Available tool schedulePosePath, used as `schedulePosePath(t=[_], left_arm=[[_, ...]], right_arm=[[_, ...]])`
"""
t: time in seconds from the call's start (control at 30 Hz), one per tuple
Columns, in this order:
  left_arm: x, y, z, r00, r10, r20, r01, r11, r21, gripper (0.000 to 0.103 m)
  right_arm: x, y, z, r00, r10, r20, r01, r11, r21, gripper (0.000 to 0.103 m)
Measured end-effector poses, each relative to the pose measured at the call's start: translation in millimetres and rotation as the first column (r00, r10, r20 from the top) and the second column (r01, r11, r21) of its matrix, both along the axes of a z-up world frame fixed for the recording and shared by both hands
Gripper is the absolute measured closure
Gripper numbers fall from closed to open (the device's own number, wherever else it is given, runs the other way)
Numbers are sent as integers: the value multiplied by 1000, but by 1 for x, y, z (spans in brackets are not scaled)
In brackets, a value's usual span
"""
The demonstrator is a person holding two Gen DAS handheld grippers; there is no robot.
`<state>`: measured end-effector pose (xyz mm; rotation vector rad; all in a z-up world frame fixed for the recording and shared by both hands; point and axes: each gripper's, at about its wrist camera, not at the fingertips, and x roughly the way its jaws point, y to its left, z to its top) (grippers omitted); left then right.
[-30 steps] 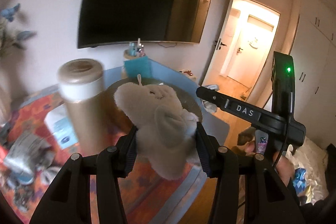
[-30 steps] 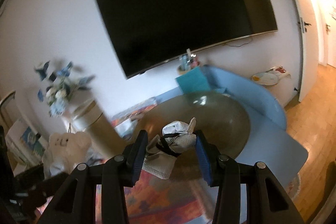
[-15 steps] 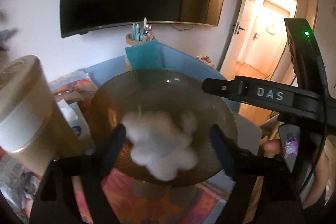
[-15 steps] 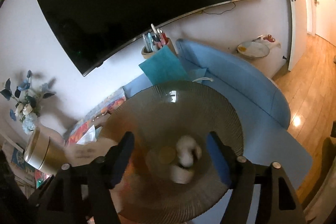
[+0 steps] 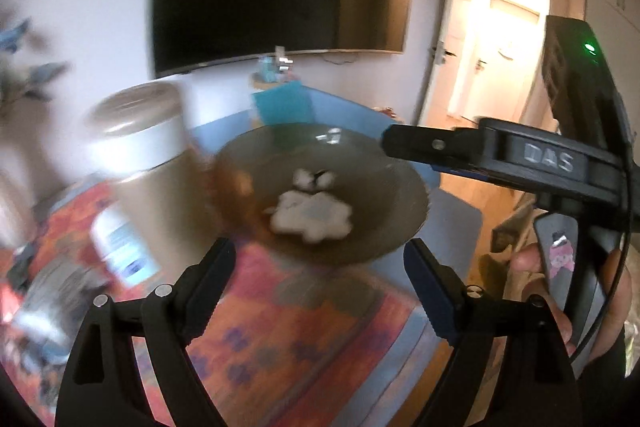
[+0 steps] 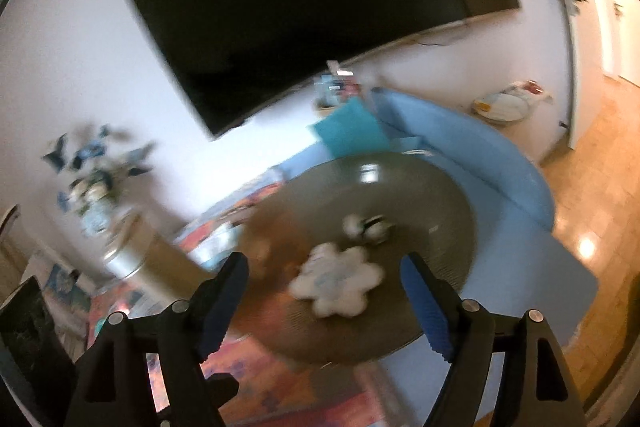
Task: Organize soft objects
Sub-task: 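Move both open tools back over the floral table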
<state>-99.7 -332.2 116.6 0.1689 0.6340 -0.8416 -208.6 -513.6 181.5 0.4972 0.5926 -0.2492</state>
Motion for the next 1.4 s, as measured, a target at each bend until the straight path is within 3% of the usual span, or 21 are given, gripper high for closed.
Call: schedulePosePath(t=[0.13, 0.2, 0.33, 0.47, 0.6, 0.77, 0.9, 1.1, 1.4], left_arm=[[-5, 65, 0, 990, 139, 13, -140, 990, 19, 18], [-3, 100, -2, 968, 248, 30, -249, 967, 48, 17], [7, 166, -16, 898, 436, 60, -440, 893, 99, 16], [25, 232, -38, 819, 573, 31, -573, 814, 95, 16], [45, 271, -58, 775, 632, -8, -629, 773, 85, 16], [55, 284, -81, 776, 631, -32, -627, 775, 79, 16], [53, 276, -83, 806, 591, -34, -588, 805, 76, 16], [49, 269, -83, 828, 560, -15, -557, 826, 87, 15], [51, 276, -84, 822, 568, -51, -565, 823, 60, 14]], right_arm=[[2, 62, 0, 986, 162, 34, -160, 986, -54, 22], [9, 98, -2, 968, 251, 28, -248, 965, -85, 21], [36, 169, -16, 918, 396, -10, -394, 912, -109, 12], [75, 222, -46, 879, 468, -93, -476, 873, -109, 12], [111, 256, -79, 865, 476, -159, -495, 862, -110, 12], [146, 270, -110, 874, 442, -204, -472, 872, -130, 12], [157, 270, -126, 876, 418, -242, -457, 879, -136, 12], [160, 264, -132, 879, 396, -264, -436, 893, -114, 12], [163, 264, -135, 879, 376, -292, -424, 897, -122, 12]])
